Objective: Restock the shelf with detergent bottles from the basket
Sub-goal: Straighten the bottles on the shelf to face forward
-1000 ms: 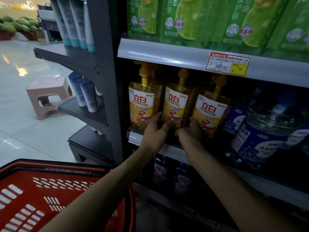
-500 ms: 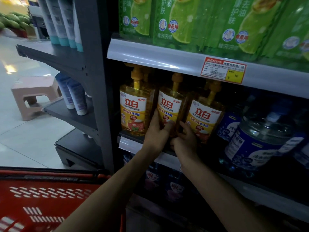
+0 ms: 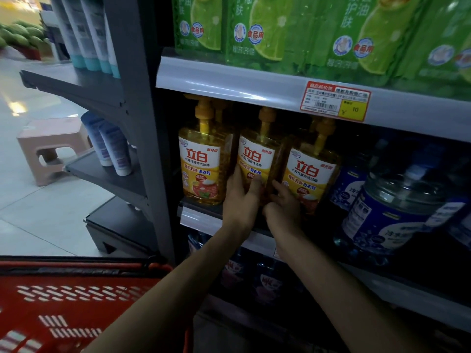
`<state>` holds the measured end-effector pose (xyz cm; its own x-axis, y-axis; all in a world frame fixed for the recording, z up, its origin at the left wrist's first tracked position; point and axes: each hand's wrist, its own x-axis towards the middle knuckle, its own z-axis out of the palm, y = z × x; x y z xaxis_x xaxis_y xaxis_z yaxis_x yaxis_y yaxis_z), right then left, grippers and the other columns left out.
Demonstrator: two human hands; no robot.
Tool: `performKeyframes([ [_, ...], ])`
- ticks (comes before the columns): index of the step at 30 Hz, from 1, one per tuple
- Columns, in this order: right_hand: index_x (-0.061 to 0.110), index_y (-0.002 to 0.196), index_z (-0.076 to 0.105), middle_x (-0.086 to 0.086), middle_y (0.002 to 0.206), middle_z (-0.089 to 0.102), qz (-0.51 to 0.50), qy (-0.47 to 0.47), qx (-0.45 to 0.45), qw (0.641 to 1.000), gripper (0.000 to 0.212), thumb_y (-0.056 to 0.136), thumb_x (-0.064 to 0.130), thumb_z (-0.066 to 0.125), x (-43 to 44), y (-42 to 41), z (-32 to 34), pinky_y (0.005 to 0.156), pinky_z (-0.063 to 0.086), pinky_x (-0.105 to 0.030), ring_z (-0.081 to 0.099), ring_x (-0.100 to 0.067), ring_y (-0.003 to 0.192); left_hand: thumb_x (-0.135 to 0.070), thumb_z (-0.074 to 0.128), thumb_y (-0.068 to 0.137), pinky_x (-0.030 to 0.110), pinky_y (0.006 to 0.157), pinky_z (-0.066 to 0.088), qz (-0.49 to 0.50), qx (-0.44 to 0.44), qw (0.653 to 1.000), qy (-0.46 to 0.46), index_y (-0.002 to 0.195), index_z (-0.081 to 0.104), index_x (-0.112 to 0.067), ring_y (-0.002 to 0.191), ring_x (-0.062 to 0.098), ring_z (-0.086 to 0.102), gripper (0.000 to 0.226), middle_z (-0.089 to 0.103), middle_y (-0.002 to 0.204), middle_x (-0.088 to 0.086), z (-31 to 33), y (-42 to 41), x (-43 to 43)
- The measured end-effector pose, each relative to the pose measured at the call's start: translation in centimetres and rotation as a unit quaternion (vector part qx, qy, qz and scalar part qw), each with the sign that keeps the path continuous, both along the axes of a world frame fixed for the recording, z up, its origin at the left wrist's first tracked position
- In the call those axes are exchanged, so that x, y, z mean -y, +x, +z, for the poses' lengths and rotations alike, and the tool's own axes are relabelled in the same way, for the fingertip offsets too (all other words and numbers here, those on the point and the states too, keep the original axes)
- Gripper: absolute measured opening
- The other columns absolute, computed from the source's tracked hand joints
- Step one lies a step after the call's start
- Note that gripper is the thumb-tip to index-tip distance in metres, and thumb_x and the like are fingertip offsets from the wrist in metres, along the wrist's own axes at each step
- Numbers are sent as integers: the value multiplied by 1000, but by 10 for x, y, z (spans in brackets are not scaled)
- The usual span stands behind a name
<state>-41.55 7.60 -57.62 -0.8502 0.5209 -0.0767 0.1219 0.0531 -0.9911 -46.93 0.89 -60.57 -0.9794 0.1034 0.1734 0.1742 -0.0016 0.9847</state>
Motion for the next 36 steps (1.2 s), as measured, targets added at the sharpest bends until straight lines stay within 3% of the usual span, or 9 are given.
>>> performKeyframes([
  [4, 24, 142, 54, -3, 143, 58, 6, 13, -4, 1000, 63, 89, -9, 52, 6, 0, 0, 112, 46, -46, 52, -21, 135, -69, 48, 85, 53, 113, 45, 22, -19, 999, -20, 155, 34, -43, 139, 19, 50, 76, 47, 154, -6, 2, 0, -3],
  [8, 25, 145, 50, -3, 143, 57, -8, 9, 7, 1000, 66, 89, -11, 53, 3, 2, 0, 111, 46, -44, 52, -21, 134, -48, 59, 86, 54, 114, 45, 20, -36, 999, -35, 158, 29, -44, 141, 15, 49, 78, 50, 154, -11, -4, -3, -2],
  [14, 29, 151, 42, -6, 146, 53, 21, 9, 22, 999, 82, 85, -19, 49, -6, 5, 0, 110, 48, -45, 50, -23, 135, -37, 64, 69, 56, 111, 47, 14, -26, 999, -20, 157, 30, -42, 141, 18, 50, 95, 51, 152, -5, -12, -12, -4],
  [19, 25, 153, 41, -6, 148, 53, 22, 5, 8, 1000, 80, 87, -20, 44, -11, 6, 3, 112, 45, -40, 49, -20, 136, -34, 62, 62, 53, 111, 48, -2, -37, 999, -34, 159, 29, -38, 142, 17, 47, 103, 47, 154, -5, -12, -3, -3],
  [22, 22, 151, 44, -7, 144, 55, 18, 1, -6, 1000, 77, 87, -21, 42, -15, 6, 3, 111, 44, -36, 50, -14, 132, -27, 64, 68, 42, 110, 48, 3, -39, 998, -47, 159, 30, -34, 140, 12, 46, 97, 43, 155, -6, -4, 9, -3],
  [25, 23, 149, 47, -10, 145, 54, 4, 3, -14, 1000, 74, 89, -20, 43, -17, 2, -2, 112, 45, -41, 51, -21, 135, -24, 62, 72, 26, 102, 43, 3, -40, 998, -57, 159, 32, -32, 136, 5, 43, 93, 41, 155, -7, 0, 17, 1],
  [31, 17, 152, 43, -12, 149, 51, 19, 8, -21, 1000, 78, 87, -25, 37, -17, 0, -4, 107, 43, -29, 48, -23, 139, -41, 60, 66, 48, 114, 46, 4, -15, 999, -41, 157, 36, -34, 142, 13, 46, 94, 46, 154, -7, 4, 18, 7],
  [36, 19, 155, 37, -10, 152, 48, 41, -3, -18, 999, 81, 87, -25, 37, -14, -5, -8, 104, 42, -26, 45, -22, 141, -37, 56, 63, 51, 117, 43, 12, -7, 999, -45, 159, 35, -27, 145, 18, 42, 99, 41, 158, -4, 2, 18, 7],
])
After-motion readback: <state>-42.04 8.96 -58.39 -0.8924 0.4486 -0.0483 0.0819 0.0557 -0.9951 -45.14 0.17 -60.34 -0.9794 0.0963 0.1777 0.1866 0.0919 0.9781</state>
